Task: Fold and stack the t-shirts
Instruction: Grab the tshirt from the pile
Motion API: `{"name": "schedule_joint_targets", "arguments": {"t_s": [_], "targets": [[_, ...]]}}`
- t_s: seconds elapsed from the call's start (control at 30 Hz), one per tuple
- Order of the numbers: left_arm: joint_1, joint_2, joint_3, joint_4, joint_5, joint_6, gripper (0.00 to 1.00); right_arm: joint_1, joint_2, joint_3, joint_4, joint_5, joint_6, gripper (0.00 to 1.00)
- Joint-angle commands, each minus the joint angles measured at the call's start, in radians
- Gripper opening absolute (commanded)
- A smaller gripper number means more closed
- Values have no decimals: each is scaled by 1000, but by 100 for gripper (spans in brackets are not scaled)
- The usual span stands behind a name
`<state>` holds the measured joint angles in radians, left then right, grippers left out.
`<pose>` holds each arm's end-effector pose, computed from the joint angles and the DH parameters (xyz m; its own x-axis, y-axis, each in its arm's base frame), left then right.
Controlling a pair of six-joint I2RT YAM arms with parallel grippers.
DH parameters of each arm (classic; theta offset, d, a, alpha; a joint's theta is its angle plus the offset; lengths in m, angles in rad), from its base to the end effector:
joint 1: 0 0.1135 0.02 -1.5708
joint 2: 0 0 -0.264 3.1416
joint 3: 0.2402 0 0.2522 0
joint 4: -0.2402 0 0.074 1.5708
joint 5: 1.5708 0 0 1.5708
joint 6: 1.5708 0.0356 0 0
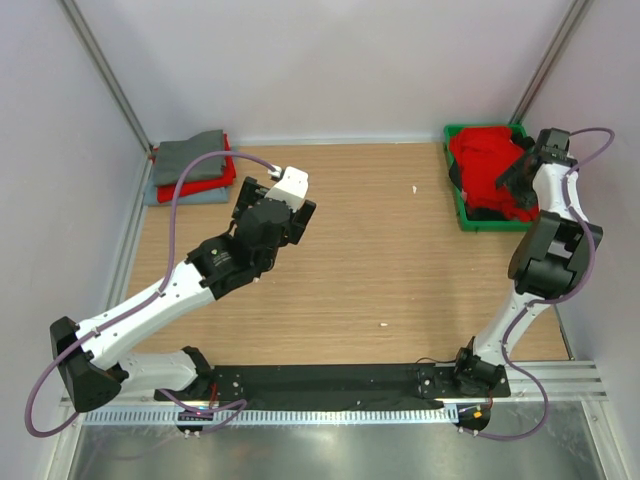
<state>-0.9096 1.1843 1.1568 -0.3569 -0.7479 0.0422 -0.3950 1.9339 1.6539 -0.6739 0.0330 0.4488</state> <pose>0.1786 -0.1902 0.3737 -0.2220 0.3357 -0.9154 0.2010 0.9344 0.2939 0.3957 -0.1662 0.2609 -0.5038 0.6799 -0.5329 0.6891 0.6883 0.2268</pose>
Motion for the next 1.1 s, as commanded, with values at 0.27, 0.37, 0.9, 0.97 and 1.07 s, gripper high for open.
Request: {"name": "schedule_joint_targets", "arguments": {"t_s": [0.27, 0.37, 0.9, 0.97, 1.07], "targets": [[-5, -5, 34, 12, -15, -1, 93, -1, 40, 104, 23, -21, -1, 24], [-5, -8, 34, 13, -18, 2, 93, 1, 50, 130, 7, -21, -5, 13], [64, -44, 34, 22, -102, -36, 100, 255, -124, 398, -212, -44, -62, 1], [69, -68, 79, -70, -103, -80, 100, 367, -142, 657, -321, -65, -61, 2], [69, -112, 193, -226, -100, -206, 100, 395, -185, 898, -357, -113, -7, 1]]}}
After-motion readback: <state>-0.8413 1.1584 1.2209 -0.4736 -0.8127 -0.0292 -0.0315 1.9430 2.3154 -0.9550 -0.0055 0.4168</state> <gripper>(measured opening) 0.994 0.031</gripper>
